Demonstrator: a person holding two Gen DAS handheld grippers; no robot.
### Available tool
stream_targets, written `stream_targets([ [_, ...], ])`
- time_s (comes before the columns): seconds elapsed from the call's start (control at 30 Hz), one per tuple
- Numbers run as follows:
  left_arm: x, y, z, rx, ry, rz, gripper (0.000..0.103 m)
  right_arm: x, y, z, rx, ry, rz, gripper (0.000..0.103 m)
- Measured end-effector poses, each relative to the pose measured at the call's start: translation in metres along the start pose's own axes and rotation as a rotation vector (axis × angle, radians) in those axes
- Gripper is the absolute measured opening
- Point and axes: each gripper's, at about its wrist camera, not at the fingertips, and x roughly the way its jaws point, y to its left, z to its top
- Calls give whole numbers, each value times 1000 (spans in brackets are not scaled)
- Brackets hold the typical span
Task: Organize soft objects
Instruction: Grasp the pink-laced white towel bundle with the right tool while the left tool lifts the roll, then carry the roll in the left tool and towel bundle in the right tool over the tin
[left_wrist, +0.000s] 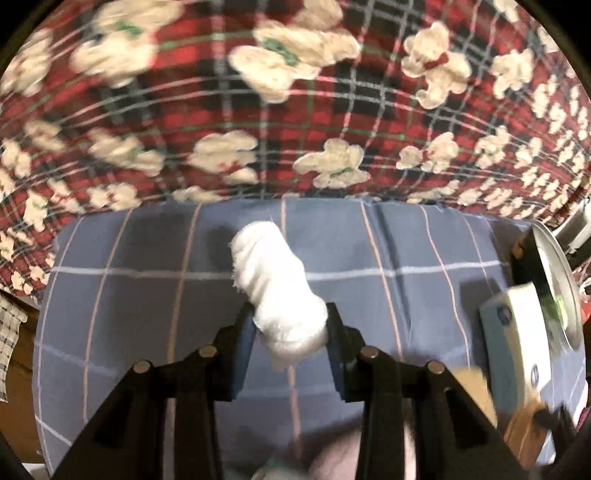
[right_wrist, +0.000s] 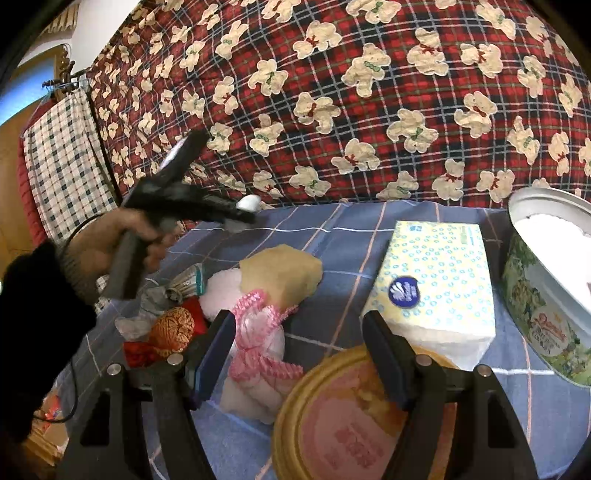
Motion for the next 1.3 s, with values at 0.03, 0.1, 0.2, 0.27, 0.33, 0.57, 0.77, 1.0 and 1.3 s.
stream_targets([
  [0.03, -4, 2, -9, 1, -6, 0, 35, 2, 1, 3, 1, 4, 1, 73],
  [0.1, -4, 1, -26, 0, -15, 3, 35, 12, 5, 11, 8, 30, -3, 73],
  [0.2, -15, 3, -51, -6, -24, 5, 35, 30, 13, 16, 7, 112, 37, 73],
  [0.27, -19, 2, -72, -1, -39, -4, 35, 34, 22, 13, -41, 143, 34, 73],
  [0.33, -33, 4, -87, 12, -61, -17, 35, 42, 34, 10, -126, 199, 21, 73],
  [0.57, -59, 8, -130, 18, -102, -41, 35, 79, 64, -8, -378, 360, -118, 67],
  [0.77, -80, 8, -155, 22, -144, -38, 35, 66, 66, -9, -368, 318, -92, 32],
  [1.0, -96, -10, -175, 48, -185, -44, 35, -17, 51, 16, -180, 24, 141, 32],
  [1.3, -114, -77, -176, 132, -248, -122, 35, -69, 4, 23, -69, -120, 125, 32],
])
